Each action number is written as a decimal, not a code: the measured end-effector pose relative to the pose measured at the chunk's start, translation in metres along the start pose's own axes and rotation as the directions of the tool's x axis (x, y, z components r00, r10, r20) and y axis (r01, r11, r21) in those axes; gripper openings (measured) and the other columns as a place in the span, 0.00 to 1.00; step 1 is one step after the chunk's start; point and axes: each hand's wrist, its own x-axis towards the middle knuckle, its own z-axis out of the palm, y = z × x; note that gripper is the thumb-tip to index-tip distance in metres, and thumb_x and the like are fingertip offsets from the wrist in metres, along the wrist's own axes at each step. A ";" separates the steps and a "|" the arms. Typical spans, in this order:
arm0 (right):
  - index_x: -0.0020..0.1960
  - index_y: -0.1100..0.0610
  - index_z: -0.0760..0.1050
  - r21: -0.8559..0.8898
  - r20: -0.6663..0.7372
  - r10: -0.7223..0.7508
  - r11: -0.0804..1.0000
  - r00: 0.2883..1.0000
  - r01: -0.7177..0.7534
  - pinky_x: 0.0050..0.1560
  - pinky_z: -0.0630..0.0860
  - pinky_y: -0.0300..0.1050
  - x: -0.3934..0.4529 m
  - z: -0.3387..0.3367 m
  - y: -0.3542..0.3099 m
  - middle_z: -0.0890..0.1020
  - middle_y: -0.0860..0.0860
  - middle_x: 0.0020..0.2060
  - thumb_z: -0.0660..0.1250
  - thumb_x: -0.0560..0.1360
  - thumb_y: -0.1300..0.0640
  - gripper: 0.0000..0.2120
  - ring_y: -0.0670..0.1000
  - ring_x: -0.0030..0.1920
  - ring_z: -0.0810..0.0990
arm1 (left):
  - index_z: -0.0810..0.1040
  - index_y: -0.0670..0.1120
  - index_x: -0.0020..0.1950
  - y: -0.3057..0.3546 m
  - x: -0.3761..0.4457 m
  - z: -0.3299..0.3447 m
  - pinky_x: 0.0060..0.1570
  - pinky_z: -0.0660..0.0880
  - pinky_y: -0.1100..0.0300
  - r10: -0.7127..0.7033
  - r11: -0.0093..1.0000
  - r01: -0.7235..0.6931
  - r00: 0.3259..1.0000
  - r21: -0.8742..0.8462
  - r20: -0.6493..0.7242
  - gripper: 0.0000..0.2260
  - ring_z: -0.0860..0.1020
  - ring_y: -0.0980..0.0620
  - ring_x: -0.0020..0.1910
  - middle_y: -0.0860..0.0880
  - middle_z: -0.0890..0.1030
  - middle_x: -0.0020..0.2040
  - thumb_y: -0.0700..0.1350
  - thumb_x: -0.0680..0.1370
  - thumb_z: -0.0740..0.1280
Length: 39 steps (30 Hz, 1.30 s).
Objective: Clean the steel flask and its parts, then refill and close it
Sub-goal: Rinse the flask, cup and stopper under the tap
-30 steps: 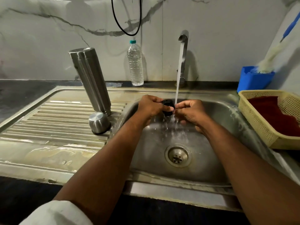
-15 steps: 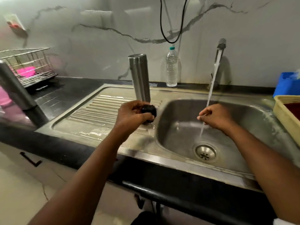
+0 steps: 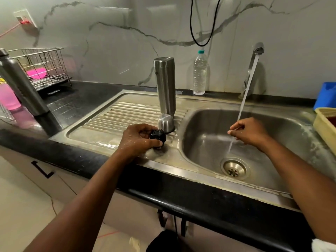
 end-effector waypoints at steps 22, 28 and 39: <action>0.43 0.57 0.82 0.382 -0.159 0.263 0.905 0.952 -0.186 0.41 0.86 0.56 0.030 0.001 0.015 0.86 0.55 0.34 0.79 0.73 0.57 0.06 0.55 0.35 0.87 | 0.85 0.47 0.58 0.105 0.121 0.202 0.51 0.83 0.59 0.228 0.971 -0.223 0.972 -0.081 0.055 0.15 0.83 0.54 0.44 0.48 0.85 0.46 0.43 0.72 0.81; 0.46 0.56 0.82 0.450 -0.097 0.280 0.868 0.955 -0.209 0.44 0.85 0.53 0.032 0.009 0.017 0.86 0.54 0.40 0.74 0.78 0.59 0.03 0.54 0.40 0.87 | 0.84 0.45 0.59 0.106 0.169 0.264 0.48 0.81 0.61 0.162 0.984 -0.153 0.982 -0.094 0.101 0.14 0.84 0.53 0.46 0.50 0.85 0.47 0.41 0.74 0.79; 0.49 0.60 0.83 0.552 -0.124 0.326 0.807 0.937 -0.207 0.36 0.83 0.43 0.035 0.011 0.019 0.86 0.55 0.39 0.71 0.79 0.62 0.02 0.50 0.35 0.84 | 0.87 0.42 0.54 0.149 0.228 0.301 0.56 0.85 0.45 0.084 0.908 -0.042 0.993 -0.417 0.082 0.06 0.87 0.46 0.49 0.44 0.88 0.50 0.36 0.79 0.73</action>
